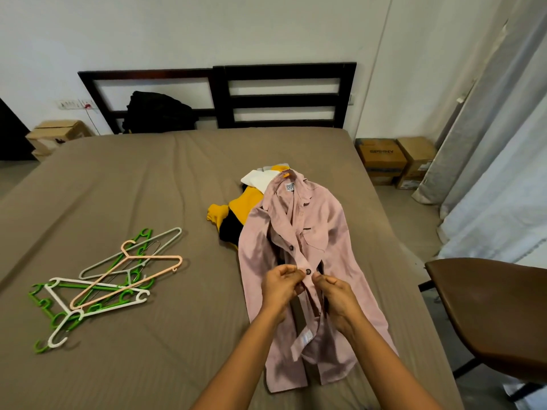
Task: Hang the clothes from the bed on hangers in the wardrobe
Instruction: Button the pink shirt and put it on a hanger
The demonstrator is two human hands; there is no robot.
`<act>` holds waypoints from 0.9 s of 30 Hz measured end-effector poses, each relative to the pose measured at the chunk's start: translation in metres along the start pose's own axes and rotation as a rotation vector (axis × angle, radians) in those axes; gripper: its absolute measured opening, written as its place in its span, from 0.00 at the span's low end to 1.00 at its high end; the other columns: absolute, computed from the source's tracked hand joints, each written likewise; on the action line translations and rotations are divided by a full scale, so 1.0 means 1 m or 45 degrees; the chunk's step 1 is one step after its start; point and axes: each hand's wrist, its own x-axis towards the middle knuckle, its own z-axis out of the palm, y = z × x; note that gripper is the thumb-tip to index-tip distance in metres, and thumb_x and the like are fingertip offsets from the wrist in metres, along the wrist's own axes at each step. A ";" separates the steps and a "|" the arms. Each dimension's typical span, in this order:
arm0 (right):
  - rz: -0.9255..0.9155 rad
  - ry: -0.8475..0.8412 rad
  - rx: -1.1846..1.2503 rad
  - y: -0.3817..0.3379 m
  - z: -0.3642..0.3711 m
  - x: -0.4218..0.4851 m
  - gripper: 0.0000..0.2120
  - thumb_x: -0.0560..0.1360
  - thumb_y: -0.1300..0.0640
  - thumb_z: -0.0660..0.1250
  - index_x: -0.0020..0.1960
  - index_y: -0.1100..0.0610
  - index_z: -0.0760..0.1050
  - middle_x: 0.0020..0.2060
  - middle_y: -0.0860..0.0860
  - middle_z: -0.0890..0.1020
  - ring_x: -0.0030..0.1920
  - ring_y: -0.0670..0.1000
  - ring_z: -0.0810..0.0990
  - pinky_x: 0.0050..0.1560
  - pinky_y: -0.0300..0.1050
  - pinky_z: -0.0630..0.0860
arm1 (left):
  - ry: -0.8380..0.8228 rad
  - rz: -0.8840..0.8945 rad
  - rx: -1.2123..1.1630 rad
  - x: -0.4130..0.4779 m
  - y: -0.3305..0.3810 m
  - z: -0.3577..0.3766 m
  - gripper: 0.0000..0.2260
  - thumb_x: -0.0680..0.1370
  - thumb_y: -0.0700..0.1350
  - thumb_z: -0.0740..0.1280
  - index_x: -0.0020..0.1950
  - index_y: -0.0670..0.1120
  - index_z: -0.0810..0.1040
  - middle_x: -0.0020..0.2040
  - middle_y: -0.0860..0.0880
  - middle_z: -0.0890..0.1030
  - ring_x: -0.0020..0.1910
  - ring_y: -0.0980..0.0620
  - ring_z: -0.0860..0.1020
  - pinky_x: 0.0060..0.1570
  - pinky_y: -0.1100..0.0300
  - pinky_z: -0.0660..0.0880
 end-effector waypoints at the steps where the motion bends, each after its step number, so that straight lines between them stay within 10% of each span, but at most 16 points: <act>1: 0.052 -0.015 0.080 -0.001 0.001 0.001 0.07 0.76 0.65 0.65 0.48 0.68 0.80 0.42 0.61 0.84 0.46 0.57 0.82 0.54 0.49 0.78 | 0.009 0.012 -0.004 0.000 0.000 0.000 0.08 0.74 0.37 0.70 0.50 0.34 0.79 0.31 0.48 0.77 0.24 0.59 0.73 0.26 0.68 0.70; 7: -0.051 -0.060 -0.369 -0.010 -0.005 0.000 0.07 0.73 0.64 0.70 0.43 0.70 0.80 0.32 0.61 0.80 0.27 0.49 0.75 0.31 0.40 0.73 | 0.025 0.049 0.027 -0.001 -0.003 -0.005 0.03 0.75 0.36 0.69 0.46 0.36 0.79 0.39 0.45 0.83 0.32 0.56 0.80 0.32 0.65 0.77; 12: -0.179 -0.115 -0.644 -0.018 -0.009 0.000 0.09 0.64 0.63 0.78 0.38 0.69 0.81 0.36 0.64 0.83 0.38 0.58 0.83 0.43 0.49 0.79 | 0.039 0.076 0.038 -0.005 -0.006 -0.007 0.02 0.75 0.35 0.69 0.44 0.37 0.79 0.39 0.46 0.83 0.32 0.55 0.81 0.33 0.62 0.79; 19: 0.030 0.020 -0.039 -0.020 -0.011 -0.005 0.08 0.73 0.66 0.69 0.35 0.63 0.74 0.27 0.54 0.79 0.29 0.49 0.77 0.28 0.39 0.75 | 0.015 0.048 0.029 0.000 -0.002 -0.015 0.01 0.75 0.36 0.68 0.44 0.40 0.78 0.36 0.45 0.80 0.37 0.50 0.79 0.40 0.58 0.80; 27: 0.181 -0.115 0.326 -0.027 -0.006 -0.019 0.06 0.74 0.71 0.62 0.44 0.67 0.77 0.31 0.56 0.83 0.31 0.51 0.82 0.33 0.43 0.81 | -0.143 0.113 0.108 -0.004 0.008 -0.014 0.08 0.71 0.46 0.67 0.40 0.40 0.79 0.36 0.42 0.74 0.38 0.48 0.71 0.41 0.54 0.69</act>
